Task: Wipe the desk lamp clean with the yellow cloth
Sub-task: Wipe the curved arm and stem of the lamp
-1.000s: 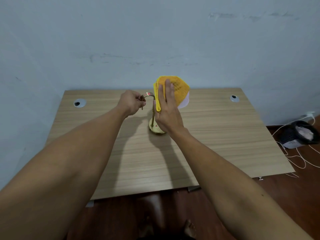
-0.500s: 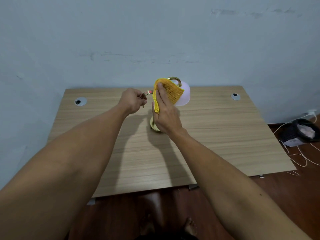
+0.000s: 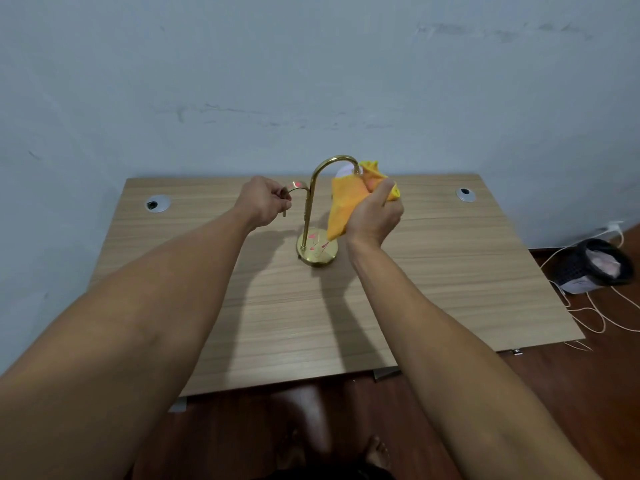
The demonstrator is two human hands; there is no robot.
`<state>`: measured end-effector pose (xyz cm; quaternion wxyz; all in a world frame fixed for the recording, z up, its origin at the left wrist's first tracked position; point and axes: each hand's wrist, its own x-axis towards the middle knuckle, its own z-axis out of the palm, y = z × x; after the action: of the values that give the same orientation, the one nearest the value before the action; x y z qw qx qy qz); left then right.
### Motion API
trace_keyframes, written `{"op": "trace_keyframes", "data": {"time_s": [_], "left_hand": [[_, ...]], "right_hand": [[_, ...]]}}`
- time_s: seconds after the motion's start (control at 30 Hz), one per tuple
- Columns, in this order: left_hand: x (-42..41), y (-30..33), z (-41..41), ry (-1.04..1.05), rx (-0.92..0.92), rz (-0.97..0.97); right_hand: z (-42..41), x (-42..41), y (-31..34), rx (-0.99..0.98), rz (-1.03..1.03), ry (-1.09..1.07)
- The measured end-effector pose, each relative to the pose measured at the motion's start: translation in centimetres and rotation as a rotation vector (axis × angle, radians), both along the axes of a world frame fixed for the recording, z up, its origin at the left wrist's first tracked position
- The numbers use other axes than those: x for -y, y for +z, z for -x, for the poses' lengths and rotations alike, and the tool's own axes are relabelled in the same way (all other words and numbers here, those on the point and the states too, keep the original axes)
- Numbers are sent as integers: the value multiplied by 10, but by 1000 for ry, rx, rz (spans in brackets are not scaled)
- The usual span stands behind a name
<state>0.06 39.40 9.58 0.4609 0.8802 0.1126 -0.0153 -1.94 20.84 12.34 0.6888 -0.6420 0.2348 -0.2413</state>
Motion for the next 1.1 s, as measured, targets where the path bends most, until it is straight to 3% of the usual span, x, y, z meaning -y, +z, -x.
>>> {"op": "trace_keyframes", "data": {"time_s": [0.07,0.27,0.47,0.67,0.73,0.93,1.0,1.1], "left_hand": [[0,1,0,-2,-7,-2],[3,1,2,2,8,-45],[2,2,1,-8,23,-67],[4,3,2,-15,28,-94],[4,3,2,-11,26,-87],[5,6,4,-10,24,-87],[4,6,4,-16,28,-95],[3,6,3,-20,28,-94]], "right_hand": [[-5,-9,8,83,-45,51],[-3,-38,10,90,149,378],[12,-33,-16,123,509,479],[20,-29,-31,59,512,601],[20,-30,-24,-53,333,572],[0,-31,31,-245,-808,242],[-13,-29,45,-256,-971,163],[-20,-33,50,-240,-951,197]]}}
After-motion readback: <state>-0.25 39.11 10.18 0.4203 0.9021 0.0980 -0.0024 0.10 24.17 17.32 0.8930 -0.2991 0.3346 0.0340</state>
